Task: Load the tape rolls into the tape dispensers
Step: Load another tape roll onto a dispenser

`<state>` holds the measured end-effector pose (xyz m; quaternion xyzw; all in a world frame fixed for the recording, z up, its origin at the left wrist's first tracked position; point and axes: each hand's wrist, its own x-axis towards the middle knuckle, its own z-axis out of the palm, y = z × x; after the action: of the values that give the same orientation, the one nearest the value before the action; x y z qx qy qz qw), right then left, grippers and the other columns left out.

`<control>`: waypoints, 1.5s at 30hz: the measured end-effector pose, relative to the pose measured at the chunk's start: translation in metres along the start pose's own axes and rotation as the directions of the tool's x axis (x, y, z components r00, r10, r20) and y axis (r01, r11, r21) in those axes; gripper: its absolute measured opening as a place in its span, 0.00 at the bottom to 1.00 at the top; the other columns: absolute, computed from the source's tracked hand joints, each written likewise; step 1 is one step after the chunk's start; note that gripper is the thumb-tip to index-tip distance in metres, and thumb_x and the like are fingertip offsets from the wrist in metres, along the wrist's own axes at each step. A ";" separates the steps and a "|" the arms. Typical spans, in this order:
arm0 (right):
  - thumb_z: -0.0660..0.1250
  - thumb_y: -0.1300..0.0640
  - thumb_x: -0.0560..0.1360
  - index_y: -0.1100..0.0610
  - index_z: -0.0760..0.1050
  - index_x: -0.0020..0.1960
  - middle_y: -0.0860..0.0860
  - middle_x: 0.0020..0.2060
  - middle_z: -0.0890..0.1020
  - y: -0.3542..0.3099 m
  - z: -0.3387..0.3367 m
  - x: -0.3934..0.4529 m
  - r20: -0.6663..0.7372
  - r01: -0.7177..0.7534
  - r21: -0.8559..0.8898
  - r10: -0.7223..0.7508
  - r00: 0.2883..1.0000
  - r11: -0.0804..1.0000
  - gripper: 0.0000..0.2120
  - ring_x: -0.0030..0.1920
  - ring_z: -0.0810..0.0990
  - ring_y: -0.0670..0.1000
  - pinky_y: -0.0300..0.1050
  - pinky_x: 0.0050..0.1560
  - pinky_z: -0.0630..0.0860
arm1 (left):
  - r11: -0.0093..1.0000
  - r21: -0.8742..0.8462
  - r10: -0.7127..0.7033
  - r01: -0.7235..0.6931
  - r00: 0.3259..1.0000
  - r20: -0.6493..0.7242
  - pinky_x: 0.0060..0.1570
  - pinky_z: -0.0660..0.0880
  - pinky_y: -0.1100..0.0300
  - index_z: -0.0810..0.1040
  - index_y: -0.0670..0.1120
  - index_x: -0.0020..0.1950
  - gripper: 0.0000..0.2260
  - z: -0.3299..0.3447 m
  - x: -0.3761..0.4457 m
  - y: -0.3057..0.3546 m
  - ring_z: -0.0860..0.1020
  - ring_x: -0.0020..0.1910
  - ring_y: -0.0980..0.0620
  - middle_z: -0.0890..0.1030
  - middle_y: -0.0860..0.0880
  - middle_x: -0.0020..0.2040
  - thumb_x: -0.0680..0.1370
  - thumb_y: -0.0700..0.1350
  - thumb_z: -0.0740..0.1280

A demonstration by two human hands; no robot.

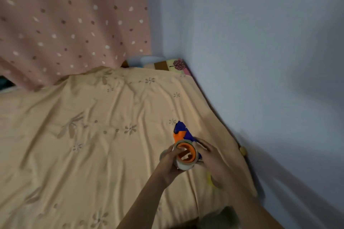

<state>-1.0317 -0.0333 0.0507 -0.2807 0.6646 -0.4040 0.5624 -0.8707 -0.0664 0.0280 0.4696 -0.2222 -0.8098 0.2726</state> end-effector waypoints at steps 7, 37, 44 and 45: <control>0.67 0.53 0.80 0.53 0.80 0.64 0.51 0.51 0.87 -0.024 -0.003 0.026 0.143 0.046 -0.040 -0.040 0.989 0.998 0.14 0.49 0.87 0.52 0.50 0.46 0.85 | 0.990 -0.120 0.086 -0.078 0.994 0.061 0.61 0.77 0.42 0.80 0.43 0.64 0.27 -0.008 -0.001 0.009 0.82 0.57 0.40 0.82 0.37 0.61 0.67 0.48 0.79; 0.76 0.46 0.67 0.43 0.60 0.77 0.42 0.71 0.65 -0.033 0.022 0.012 0.365 0.657 -0.666 -0.614 0.700 0.354 0.42 0.71 0.66 0.46 0.42 0.62 0.78 | 0.956 -0.294 0.041 0.008 0.986 0.162 0.55 0.82 0.49 0.84 0.44 0.62 0.17 -0.010 0.030 0.024 0.85 0.58 0.44 0.85 0.41 0.60 0.82 0.54 0.66; 0.77 0.45 0.64 0.45 0.63 0.72 0.42 0.65 0.69 -0.061 0.025 0.021 0.202 0.658 -0.553 -0.684 0.701 0.511 0.41 0.64 0.72 0.43 0.30 0.56 0.76 | 0.927 -0.369 0.071 -0.065 0.997 0.003 0.53 0.80 0.47 0.77 0.44 0.71 0.19 -0.019 0.025 0.030 0.83 0.54 0.43 0.84 0.40 0.58 0.85 0.52 0.59; 0.77 0.45 0.64 0.47 0.64 0.72 0.44 0.64 0.69 -0.061 0.023 0.028 0.124 0.645 -0.569 -0.722 0.681 0.510 0.40 0.63 0.72 0.45 0.30 0.55 0.74 | 0.928 -0.364 0.063 -0.080 0.996 -0.058 0.52 0.79 0.46 0.77 0.45 0.71 0.19 -0.024 0.024 0.029 0.82 0.54 0.42 0.83 0.40 0.59 0.84 0.53 0.61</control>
<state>-1.0205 -0.0931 0.0874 -0.6474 0.6223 -0.3912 0.2014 -0.8530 -0.1065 0.0197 0.4202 -0.0782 -0.8158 0.3896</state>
